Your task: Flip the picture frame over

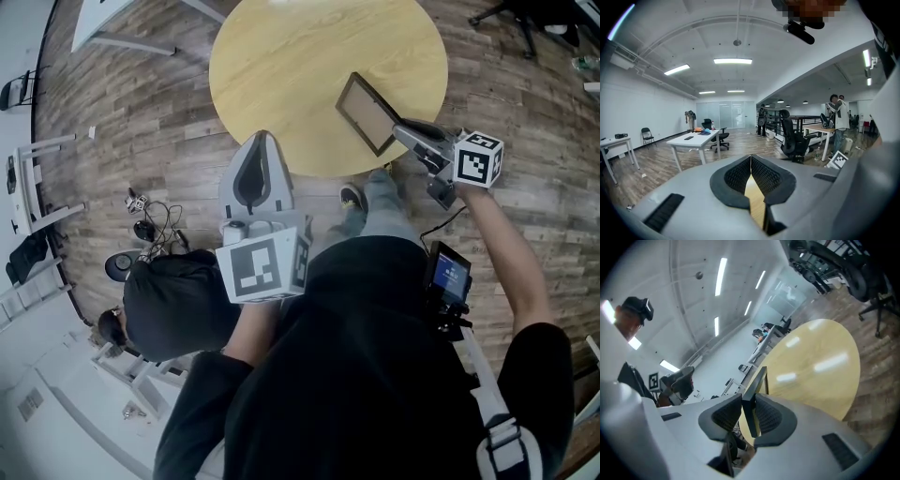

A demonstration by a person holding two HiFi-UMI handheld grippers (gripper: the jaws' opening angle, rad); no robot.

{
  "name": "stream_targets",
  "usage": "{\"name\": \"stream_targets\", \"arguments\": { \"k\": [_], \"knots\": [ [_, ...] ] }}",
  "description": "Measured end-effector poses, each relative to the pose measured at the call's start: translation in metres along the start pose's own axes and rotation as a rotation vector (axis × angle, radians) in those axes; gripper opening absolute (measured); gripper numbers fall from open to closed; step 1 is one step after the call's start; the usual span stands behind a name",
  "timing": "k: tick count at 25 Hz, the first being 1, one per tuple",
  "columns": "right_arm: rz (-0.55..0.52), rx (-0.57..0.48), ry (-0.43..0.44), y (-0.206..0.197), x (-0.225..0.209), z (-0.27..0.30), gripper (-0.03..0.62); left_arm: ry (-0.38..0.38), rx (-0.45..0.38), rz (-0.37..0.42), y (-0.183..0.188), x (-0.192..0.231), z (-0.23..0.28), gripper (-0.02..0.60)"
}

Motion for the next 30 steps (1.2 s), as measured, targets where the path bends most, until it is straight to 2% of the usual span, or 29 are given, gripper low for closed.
{"name": "stream_targets", "arguments": {
  "k": [3, 7, 18, 24, 26, 30],
  "knots": [
    [0.055, 0.006, -0.085, -0.010, -0.015, -0.003, 0.086, 0.015, 0.016, -0.002, 0.002, -0.002, -0.002, 0.021],
    [0.074, 0.037, -0.168, -0.019, -0.026, -0.002, 0.077, 0.006, 0.015, 0.005, 0.004, -0.003, 0.000, 0.021],
    [0.011, 0.095, -0.271, -0.019, -0.035, -0.001, 0.098, -0.045, -0.003, 0.016, 0.003, -0.018, 0.007, 0.021],
    [-0.027, 0.117, -0.340, -0.018, -0.041, 0.004, 0.114, -0.016, 0.022, 0.010, 0.008, -0.014, 0.008, 0.021],
    [-0.044, 0.138, -0.389, -0.019, -0.045, 0.004, 0.118, -0.019, 0.021, 0.010, 0.009, -0.013, 0.008, 0.021],
    [-0.071, 0.164, -0.423, -0.018, -0.046, 0.003, 0.121, -0.036, 0.017, 0.019, 0.009, -0.015, 0.009, 0.021]
  ]
}}
Point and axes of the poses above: the fingertips, and each gripper's own axes: z forward along the fingers, x to its left, y out of its top, the point moved 8 cm from there along -z, backward along the fingers, and after that the axes turned 4 degrees about x, right-handed, at the moved point
